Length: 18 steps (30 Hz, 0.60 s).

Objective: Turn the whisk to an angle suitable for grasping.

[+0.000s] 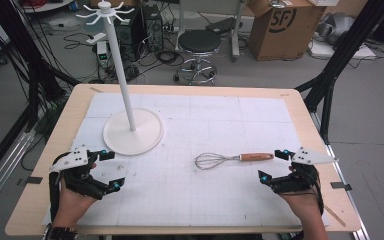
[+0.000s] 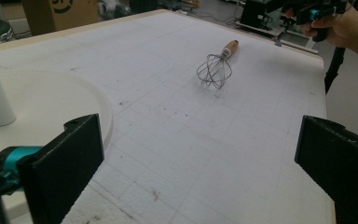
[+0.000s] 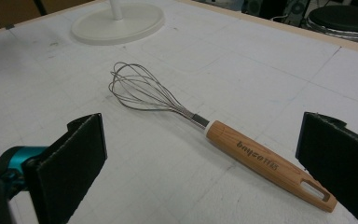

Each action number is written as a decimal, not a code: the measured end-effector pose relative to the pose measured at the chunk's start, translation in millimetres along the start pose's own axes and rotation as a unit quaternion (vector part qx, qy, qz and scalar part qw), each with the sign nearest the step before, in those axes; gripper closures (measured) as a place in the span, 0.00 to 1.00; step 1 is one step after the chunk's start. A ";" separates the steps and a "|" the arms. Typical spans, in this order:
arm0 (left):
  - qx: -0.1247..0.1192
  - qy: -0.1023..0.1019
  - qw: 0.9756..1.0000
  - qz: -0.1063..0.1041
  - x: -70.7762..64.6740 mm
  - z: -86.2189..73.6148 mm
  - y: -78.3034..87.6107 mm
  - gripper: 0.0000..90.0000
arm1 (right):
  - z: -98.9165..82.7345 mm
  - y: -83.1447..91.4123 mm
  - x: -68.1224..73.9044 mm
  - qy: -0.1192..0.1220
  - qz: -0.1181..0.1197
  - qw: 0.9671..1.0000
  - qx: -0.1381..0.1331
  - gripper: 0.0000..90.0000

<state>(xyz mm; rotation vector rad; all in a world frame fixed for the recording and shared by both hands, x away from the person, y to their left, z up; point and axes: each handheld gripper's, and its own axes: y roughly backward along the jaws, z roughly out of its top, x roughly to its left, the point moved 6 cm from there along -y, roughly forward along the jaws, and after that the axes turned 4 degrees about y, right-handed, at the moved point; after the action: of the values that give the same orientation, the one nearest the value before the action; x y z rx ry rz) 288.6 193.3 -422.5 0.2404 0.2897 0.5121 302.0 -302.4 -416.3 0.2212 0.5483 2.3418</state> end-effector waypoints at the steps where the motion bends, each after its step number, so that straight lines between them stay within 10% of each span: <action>1: 0.002 0.002 1.000 0.000 0.9 -0.9 -0.9 0.02 | -0.7 -0.2 -0.4 0.000 -0.001 1.000 0.002 0.01; 18: 0.009 0.000 1.000 -0.008 0.0 -1.4 -12.6 0.02 | -8.1 -11.1 -6.2 0.016 -0.027 0.998 0.046 0.01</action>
<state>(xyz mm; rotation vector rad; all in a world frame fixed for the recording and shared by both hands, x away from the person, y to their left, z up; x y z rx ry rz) 293.8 182.8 -427.6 0.2554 0.2963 0.4941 310.7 -301.9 -428.5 0.2084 0.6714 2.2747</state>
